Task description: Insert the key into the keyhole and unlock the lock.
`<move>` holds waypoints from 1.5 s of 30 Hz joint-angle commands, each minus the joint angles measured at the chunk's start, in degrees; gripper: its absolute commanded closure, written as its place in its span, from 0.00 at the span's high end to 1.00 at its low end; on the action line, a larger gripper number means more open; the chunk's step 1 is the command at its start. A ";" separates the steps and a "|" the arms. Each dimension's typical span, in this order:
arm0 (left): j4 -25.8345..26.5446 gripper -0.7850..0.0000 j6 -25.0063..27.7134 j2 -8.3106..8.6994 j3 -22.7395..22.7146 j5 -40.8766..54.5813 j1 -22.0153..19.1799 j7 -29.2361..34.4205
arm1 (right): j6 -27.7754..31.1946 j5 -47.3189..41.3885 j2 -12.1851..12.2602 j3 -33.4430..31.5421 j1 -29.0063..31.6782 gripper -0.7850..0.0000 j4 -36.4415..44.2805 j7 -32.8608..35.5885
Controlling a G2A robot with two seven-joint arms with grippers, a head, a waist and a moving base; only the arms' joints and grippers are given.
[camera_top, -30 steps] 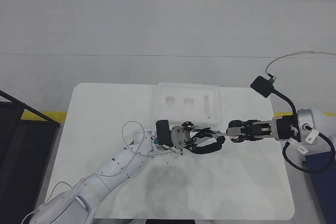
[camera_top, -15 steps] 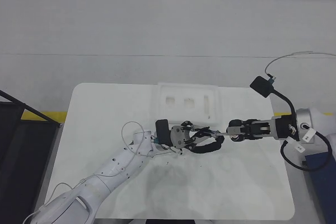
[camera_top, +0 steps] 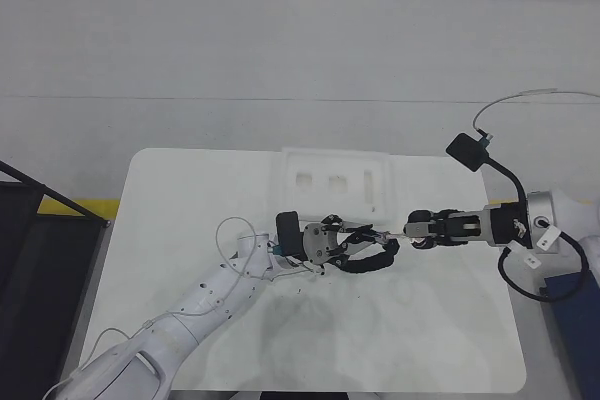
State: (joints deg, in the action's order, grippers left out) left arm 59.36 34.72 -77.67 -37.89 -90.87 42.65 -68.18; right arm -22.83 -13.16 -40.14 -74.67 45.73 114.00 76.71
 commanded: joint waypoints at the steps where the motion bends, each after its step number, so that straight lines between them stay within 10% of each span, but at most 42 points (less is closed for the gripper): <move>1: -0.01 0.00 0.15 -0.04 -0.10 -0.12 0.01 -0.03 | 0.00 -0.02 0.05 0.08 -0.02 0.00 -0.02 -0.15; 45: -0.10 0.00 1.69 -0.97 -2.21 0.80 1.77 0.31 | 0.12 -0.76 0.83 2.31 -0.28 0.00 0.83 -3.56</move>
State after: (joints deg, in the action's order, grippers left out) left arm 59.21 36.40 -78.59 -40.15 -90.11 44.42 -67.88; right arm -22.71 -13.94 -39.31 -72.49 45.44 114.84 73.25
